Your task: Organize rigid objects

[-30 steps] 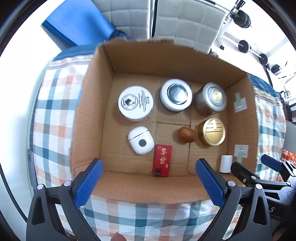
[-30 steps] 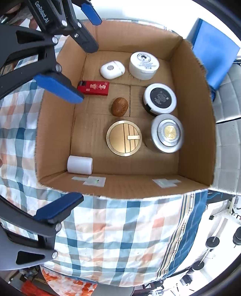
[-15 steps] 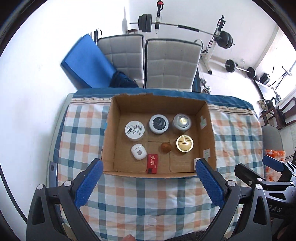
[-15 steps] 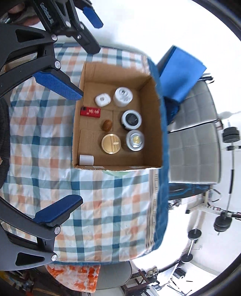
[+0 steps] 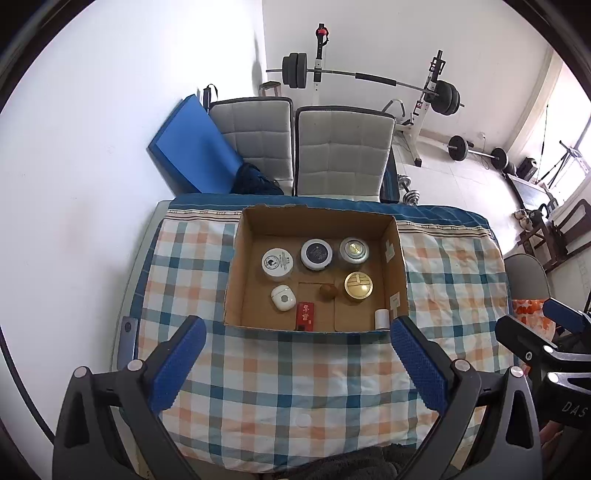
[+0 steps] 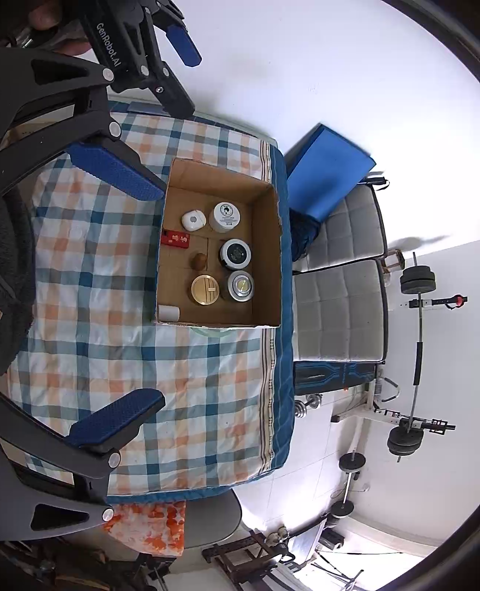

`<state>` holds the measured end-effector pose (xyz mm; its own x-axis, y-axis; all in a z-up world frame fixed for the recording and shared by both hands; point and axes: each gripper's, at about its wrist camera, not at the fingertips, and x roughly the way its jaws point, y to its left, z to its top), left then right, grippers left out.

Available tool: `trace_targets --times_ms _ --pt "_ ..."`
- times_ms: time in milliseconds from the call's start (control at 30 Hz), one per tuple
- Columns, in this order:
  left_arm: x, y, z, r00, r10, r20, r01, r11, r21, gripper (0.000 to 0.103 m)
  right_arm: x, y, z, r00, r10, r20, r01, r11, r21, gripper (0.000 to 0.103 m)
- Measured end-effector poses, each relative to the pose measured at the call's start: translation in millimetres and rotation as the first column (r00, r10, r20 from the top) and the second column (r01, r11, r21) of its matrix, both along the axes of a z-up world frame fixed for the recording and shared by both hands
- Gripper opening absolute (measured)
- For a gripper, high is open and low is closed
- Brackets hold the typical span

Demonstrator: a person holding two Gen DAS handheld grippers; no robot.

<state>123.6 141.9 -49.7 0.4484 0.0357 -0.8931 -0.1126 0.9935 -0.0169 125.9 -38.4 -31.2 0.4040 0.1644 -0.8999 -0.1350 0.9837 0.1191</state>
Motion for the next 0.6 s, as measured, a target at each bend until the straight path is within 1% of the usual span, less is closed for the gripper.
trace_targets --times_ms 333,600 --pt "-20.4 -3.6 17.7 0.999 0.013 0.033 -0.013 1.0 0.013 0.103 -15.4 0.5 18.1 0.999 0.003 0.038 -0.003 1.0 -0.013 0.103" --pt "-24.9 -4.5 21.5 0.999 0.017 0.046 -0.017 1.0 0.017 0.103 -21.0 -4.3 25.5 0.997 -0.022 0.071 0.025 0.999 -0.046 0.103"
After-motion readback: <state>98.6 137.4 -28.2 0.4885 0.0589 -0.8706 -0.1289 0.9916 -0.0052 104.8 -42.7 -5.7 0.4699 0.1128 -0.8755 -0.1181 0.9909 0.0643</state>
